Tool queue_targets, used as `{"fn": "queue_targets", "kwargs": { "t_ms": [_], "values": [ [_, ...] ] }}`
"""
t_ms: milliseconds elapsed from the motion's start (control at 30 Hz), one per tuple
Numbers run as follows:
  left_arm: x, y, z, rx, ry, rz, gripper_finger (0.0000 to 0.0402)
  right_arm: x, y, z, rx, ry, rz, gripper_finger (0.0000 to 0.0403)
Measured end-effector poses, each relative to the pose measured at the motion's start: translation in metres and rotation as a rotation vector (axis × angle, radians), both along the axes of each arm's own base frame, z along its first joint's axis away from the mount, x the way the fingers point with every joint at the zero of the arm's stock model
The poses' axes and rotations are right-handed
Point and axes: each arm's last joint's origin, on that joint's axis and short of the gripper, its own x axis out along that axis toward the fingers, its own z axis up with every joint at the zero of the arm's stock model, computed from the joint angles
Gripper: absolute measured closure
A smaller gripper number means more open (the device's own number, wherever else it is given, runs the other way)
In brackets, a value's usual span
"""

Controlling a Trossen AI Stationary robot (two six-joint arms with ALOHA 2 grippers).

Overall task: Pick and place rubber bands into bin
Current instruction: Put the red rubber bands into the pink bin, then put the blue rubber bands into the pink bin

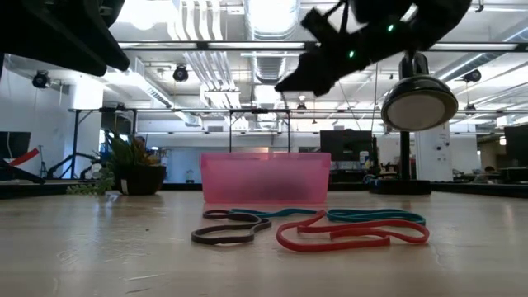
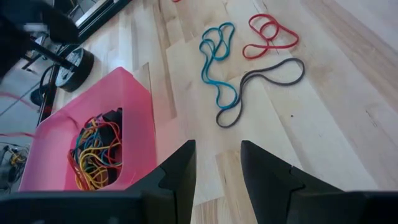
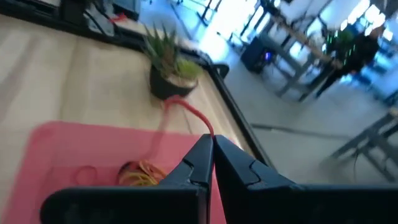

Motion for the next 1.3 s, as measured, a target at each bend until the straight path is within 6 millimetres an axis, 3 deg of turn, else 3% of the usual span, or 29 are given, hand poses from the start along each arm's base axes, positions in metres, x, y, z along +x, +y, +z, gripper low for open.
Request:
{"fn": "queue_targets", "kwargs": {
  "t_ms": [200,400,833,1033,1300],
  "values": [
    [0.000,0.000,0.000,0.000,0.000,0.000,0.0291,0.007,-0.022,-0.027,0.099,0.040,-0.048,0.0394],
    [0.000,0.000,0.000,0.001,0.001,0.000,0.0291,0.010,-0.025,-0.040,0.143,0.067,-0.050,0.0392],
    [0.000,0.000,-0.001,-0.003,-0.003,0.000,0.0291,0.023,-0.023,-0.018,0.248,0.160,-0.002,0.0287],
    [0.000,0.001,-0.004,-0.001,-0.002,0.003,0.0291,0.025,0.000,-0.005,0.354,0.426,0.123,0.0271],
    [0.008,-0.003,-0.004,0.015,-0.046,-0.031,0.0291,0.015,0.058,0.006,0.404,0.668,0.190,0.0290]
  ]
}}
